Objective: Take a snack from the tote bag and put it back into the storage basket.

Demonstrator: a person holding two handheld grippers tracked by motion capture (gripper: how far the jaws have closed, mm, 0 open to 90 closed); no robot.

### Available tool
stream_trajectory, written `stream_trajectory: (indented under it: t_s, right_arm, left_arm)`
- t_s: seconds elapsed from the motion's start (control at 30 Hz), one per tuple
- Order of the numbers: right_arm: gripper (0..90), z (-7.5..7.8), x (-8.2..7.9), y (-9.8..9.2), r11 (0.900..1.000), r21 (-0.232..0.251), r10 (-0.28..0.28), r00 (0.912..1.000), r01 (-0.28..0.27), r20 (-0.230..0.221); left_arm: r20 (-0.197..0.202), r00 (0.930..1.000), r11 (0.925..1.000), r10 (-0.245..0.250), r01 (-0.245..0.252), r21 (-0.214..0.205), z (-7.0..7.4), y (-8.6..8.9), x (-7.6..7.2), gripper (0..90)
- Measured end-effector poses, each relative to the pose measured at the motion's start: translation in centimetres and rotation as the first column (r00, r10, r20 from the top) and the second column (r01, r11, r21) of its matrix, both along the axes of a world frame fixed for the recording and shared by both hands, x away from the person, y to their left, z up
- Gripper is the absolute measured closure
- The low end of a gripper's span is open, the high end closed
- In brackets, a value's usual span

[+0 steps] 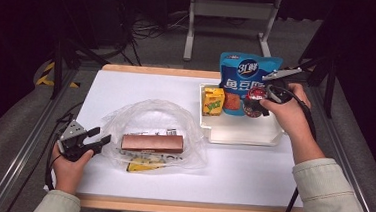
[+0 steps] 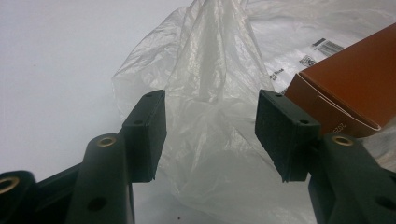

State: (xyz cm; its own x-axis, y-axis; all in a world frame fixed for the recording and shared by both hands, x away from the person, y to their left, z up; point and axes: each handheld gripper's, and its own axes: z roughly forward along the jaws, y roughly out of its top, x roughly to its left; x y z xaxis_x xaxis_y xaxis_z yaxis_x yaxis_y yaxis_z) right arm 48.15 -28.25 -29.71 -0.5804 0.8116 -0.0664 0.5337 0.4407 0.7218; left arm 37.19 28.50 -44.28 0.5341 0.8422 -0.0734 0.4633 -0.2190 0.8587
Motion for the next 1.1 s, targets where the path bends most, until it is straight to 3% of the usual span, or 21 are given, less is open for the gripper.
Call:
stream_trajectory:
  t_s: [0.37,1.1]
  right_arm:
    - [25.6,-0.2,0.8,-1.6,0.9992,-0.019,-0.035,0.9993,0.035,-0.009]
    - [25.7,-3.4,2.4,-4.1,0.9957,-0.035,-0.087,0.9955,0.086,-0.038]
  left_arm:
    - [0.001,1.0,1.0,0.002,-0.002,0.001,0.0,0.0,0.0,44.1]
    - [0.003,1.0,1.0,0.005,-0.005,0.002,0.0,0.0,-0.1,44.0]
